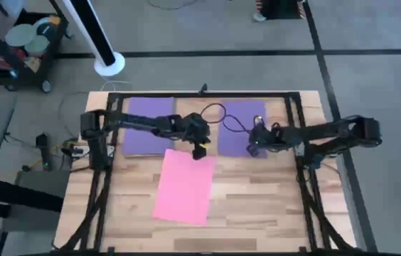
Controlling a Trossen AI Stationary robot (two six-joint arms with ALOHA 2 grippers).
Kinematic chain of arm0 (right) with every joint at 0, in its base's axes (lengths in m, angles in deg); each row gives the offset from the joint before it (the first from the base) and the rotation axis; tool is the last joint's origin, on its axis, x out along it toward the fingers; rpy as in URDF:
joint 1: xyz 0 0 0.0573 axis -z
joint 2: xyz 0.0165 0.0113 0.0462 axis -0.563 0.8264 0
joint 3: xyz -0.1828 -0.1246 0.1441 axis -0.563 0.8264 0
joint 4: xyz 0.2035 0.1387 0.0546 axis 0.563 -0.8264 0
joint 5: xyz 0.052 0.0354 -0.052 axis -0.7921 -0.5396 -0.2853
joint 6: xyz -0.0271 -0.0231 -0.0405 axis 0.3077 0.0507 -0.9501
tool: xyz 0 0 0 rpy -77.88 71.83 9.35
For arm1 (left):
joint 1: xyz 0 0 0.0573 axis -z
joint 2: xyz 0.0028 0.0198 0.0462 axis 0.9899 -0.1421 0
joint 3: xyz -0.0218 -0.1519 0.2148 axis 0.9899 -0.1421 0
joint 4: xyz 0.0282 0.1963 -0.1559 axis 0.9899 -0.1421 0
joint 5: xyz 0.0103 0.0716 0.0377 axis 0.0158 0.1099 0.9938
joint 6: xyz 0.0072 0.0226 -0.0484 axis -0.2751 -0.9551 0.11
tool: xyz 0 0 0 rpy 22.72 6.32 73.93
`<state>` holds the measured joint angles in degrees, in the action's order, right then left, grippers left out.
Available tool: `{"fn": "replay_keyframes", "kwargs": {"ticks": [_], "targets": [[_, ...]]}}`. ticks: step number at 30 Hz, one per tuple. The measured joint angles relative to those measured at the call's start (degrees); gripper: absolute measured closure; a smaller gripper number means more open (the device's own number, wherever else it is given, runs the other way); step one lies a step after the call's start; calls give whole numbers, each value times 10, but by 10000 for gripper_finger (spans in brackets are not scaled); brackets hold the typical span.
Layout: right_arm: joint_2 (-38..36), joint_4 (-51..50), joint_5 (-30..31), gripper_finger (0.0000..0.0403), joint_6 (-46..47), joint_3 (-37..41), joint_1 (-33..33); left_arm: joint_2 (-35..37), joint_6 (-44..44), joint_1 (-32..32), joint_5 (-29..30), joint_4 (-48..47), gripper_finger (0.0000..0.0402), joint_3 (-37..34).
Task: Organize paper
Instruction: Adjust the purple paper on the table
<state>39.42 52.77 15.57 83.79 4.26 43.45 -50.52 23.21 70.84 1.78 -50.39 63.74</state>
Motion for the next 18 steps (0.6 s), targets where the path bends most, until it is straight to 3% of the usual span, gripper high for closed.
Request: {"fn": "replay_keyframes", "kwargs": {"ticks": [7, 18], "targets": [[29, 120, -20, 403, -37, 5, -54, 0, 9, 37, 14, 11, 401, -14], [126, 125, 4, 403, -29, 4, -24, 0, 70, 61, 36, 59, 401, -83]]}}
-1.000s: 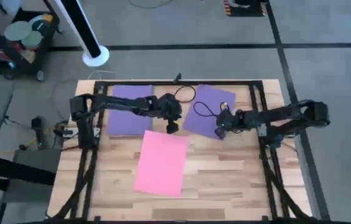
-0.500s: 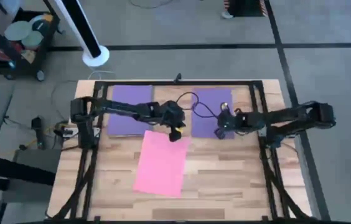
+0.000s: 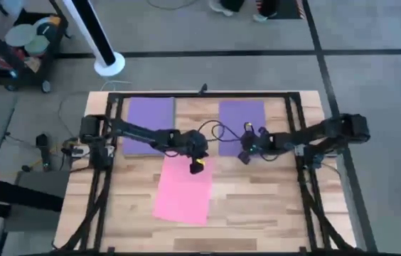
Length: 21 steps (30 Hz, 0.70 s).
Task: Organize paper
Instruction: Adjust the purple paper on the table
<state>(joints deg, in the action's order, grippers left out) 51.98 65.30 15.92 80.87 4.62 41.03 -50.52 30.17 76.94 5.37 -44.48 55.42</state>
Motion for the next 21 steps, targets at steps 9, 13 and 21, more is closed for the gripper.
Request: {"fn": "replay_keyframes", "kwargs": {"ticks": [9, 13, 21], "targets": [[-46, -73, -7, 403, 2, 2, -15, 0, 19, 11, 1, 1, 401, -10], [-83, -135, -6, 403, 0, 4, -10, 0, 22, 12, 1, 1, 401, -10], [-103, -186, 1, 403, -3, 5, 18, 0, 18, 12, 1, 1, 401, -10]]}}
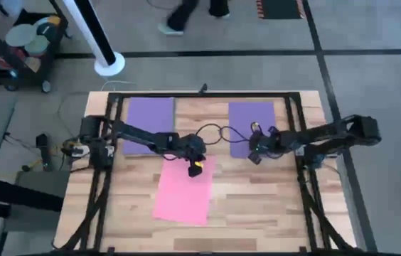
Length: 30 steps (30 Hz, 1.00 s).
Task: Organize paper
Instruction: Adjust the purple paper on the table
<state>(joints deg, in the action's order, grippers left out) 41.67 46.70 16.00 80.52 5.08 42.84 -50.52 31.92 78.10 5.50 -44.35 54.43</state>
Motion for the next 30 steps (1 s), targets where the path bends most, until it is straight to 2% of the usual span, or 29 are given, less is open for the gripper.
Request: {"fn": "replay_keyframes", "kwargs": {"ticks": [7, 10, 17, 23, 30], "targets": [[0, 11, 11, 403, 0, 0, 17, 0, -5, 0, 0, -1, 401, 0], [0, 44, 32, 403, -1, -1, 16, 0, -5, 0, 0, -1, 401, 0], [22, 121, 32, 403, -25, -2, 34, 0, -6, 0, 0, -1, 401, 0], [59, 122, 10, 403, -27, -3, 54, 0, -6, 0, 0, -6, 401, 0], [55, 87, 11, 403, -26, -4, 55, 0, -6, 0, 0, -7, 401, 0]]}}
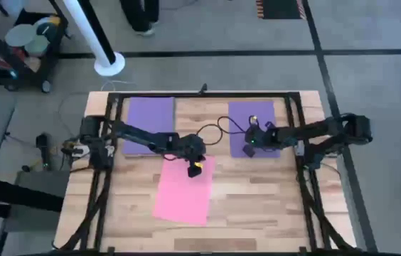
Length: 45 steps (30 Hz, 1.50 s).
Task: Organize paper
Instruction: Adjust the purple paper on the table, then adjust the pink paper on the table
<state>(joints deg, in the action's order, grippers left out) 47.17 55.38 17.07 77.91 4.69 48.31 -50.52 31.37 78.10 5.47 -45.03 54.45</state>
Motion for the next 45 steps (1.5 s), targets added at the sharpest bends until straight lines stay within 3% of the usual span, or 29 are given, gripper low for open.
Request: {"fn": "replay_keyframes", "kwargs": {"ticks": [10, 20, 31, 41, 45], "targets": [[-23, -71, 14, 403, 1, 2, 10, 0, 0, 0, 0, -2, 401, 0], [-29, -75, 20, 403, -29, 2, 37, 0, -4, 0, 21, -1, 401, 0], [-107, -43, 20, 403, -29, 4, -12, 23, -46, 46, 58, 1, 401, 3], [-150, 54, -12, 403, -29, 3, -101, 65, -38, 99, 63, -179, 401, 3], [-138, 95, -83, 403, -32, 3, -131, 48, -33, 105, 61, -210, 401, -6]]}}
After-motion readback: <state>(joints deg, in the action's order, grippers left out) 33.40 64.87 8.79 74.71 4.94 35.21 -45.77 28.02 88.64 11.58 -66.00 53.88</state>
